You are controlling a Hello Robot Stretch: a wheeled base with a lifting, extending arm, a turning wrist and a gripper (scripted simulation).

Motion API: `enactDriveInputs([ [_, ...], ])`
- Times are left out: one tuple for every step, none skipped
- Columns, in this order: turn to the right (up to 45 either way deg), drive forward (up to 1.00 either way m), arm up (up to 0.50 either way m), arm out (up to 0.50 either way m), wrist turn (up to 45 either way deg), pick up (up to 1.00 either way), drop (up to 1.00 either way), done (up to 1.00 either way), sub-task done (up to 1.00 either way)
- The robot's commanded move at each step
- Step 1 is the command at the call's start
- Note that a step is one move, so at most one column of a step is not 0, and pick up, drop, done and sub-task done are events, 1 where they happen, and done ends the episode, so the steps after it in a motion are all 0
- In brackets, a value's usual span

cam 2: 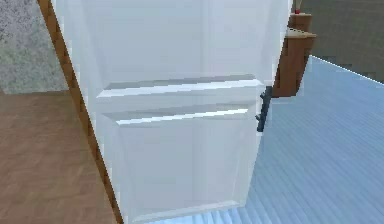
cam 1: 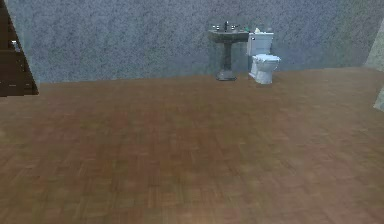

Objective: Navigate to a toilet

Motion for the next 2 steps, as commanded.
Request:
enactDriveInputs([
  [0.0, 0.55, 0.00, 0.00, 0.0, 0.00, 0.00, 0.00, 0.00],
  [24.0, 0.00, 0.00, 0.00, 0.0, 0.00, 0.00, 0.00, 0.00],
])
